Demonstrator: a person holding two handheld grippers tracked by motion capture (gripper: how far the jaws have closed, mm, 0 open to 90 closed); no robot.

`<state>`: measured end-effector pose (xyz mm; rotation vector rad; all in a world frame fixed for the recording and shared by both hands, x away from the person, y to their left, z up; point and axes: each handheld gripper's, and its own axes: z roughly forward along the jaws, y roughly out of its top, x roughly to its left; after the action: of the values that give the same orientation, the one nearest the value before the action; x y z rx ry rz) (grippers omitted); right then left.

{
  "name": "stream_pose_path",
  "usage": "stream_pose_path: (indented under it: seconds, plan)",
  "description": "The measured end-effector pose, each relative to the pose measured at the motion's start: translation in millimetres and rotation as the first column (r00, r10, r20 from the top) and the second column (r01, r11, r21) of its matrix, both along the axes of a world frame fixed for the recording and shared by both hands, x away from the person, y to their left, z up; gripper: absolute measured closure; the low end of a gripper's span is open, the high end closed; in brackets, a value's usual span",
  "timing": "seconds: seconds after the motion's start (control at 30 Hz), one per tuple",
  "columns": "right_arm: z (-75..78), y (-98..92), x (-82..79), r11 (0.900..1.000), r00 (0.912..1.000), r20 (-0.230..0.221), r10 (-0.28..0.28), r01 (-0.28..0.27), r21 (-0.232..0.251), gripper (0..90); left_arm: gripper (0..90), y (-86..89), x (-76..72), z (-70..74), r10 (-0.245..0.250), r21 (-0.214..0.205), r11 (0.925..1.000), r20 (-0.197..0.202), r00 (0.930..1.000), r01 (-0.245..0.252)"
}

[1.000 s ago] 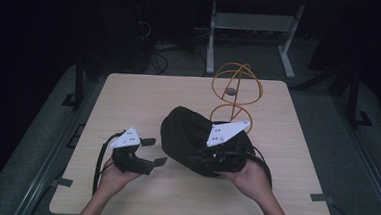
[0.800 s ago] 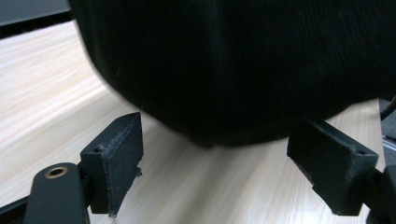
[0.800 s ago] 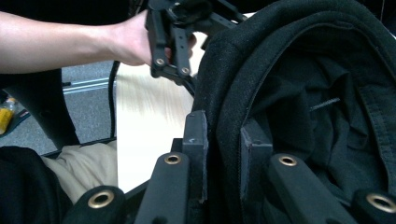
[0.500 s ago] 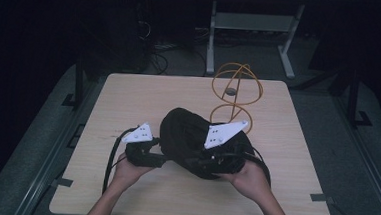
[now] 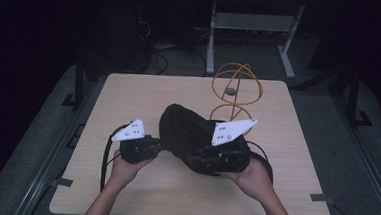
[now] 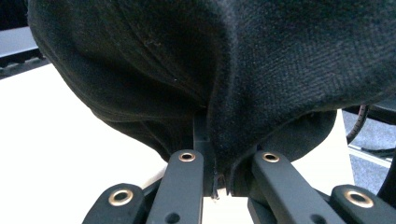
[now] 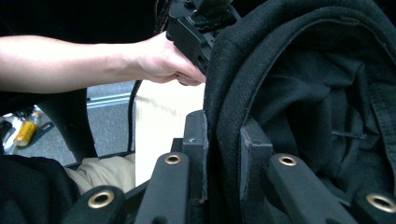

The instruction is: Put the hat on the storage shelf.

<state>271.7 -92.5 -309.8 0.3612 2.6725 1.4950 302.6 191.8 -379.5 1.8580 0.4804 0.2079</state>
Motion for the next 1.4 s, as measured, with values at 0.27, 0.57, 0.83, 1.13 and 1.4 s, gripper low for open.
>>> stream_pose_path:
  seconds: [0.27,0.57,0.83,1.13,1.4]
  plan:
    - [2.7,-5.3,3.1,0.9982,0.9999,-0.015,-0.007,0.008,0.059,74.5,86.1,5.4,-3.3,20.4,0.015,0.000,0.9999,0.028,0.9995,-0.015]
    - [4.9,-14.7,9.0,0.9896,0.9987,-0.047,-0.020,0.027,0.141,63.9,86.2,2.9,-4.6,52.4,0.024,0.017,0.9995,0.082,0.9964,-0.026]
    - [2.4,-30.9,14.3,0.9768,0.9936,-0.071,-0.088,0.100,0.189,37.8,86.5,0.0,-1.5,70.4,0.023,0.074,0.9968,0.112,0.9935,-0.032]
    - [-10.8,-60.0,18.7,0.9678,0.9802,-0.083,-0.180,0.191,0.164,33.4,86.5,10.3,12.6,74.4,0.041,0.060,0.9972,0.073,0.9965,-0.045]
    - [-29.9,-88.1,21.6,0.9496,0.9572,-0.105,-0.270,0.282,0.136,31.3,86.5,11.4,26.1,80.1,0.045,0.078,0.9958,0.046,0.9980,-0.048]
